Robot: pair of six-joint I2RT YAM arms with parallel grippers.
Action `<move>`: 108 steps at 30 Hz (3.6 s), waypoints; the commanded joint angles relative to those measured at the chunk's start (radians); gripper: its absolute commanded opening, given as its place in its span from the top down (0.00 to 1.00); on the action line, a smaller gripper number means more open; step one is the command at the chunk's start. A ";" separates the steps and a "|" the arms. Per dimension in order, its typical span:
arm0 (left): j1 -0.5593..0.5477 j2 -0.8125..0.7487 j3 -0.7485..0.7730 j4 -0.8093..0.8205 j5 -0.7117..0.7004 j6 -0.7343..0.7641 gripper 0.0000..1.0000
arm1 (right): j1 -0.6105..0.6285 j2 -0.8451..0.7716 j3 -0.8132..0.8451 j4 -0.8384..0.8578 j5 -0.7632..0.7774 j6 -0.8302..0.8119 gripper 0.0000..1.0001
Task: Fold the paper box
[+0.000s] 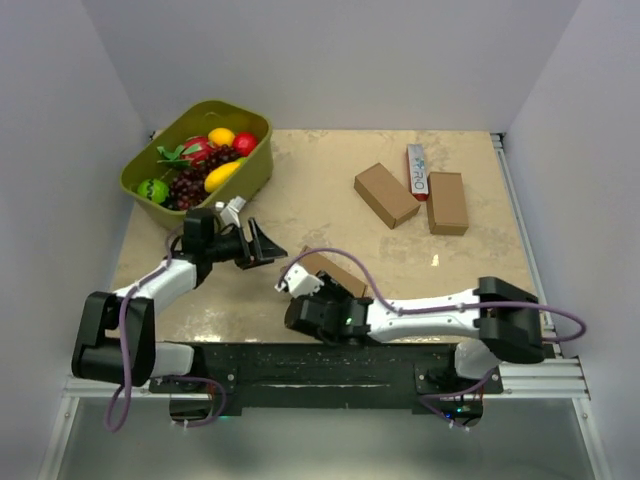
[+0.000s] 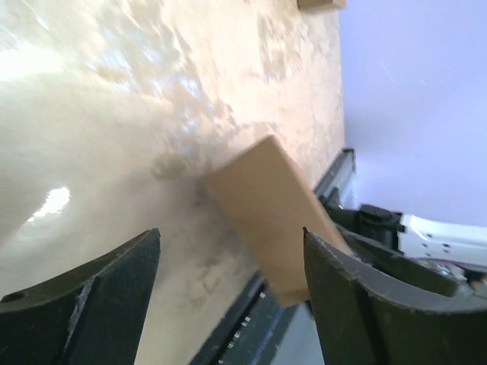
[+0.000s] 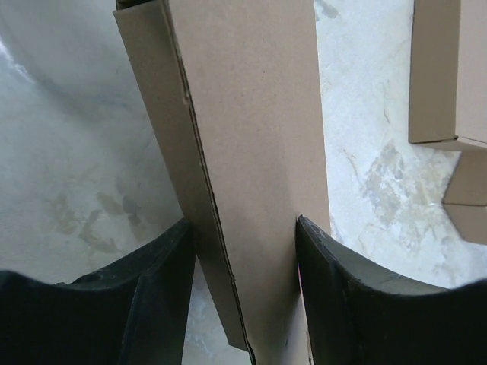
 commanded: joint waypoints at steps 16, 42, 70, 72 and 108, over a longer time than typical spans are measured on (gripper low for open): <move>0.122 -0.330 0.154 -0.053 -0.127 0.405 0.18 | -0.551 -0.059 0.249 -0.119 -1.043 -0.412 0.48; -0.074 -0.272 0.227 -0.224 -0.277 0.585 0.18 | -0.731 0.041 0.447 -0.199 -1.012 -0.472 0.01; -0.147 0.210 0.531 -0.135 -0.326 0.629 0.29 | -0.731 -0.370 0.076 0.035 -0.899 -0.228 0.01; -0.149 0.230 0.534 -0.115 -0.320 0.629 0.30 | -0.729 -0.371 0.071 0.049 -0.937 -0.250 0.01; -0.181 0.614 0.731 -0.078 -0.291 0.663 1.00 | -0.545 -0.165 0.036 0.135 -0.819 -0.309 0.01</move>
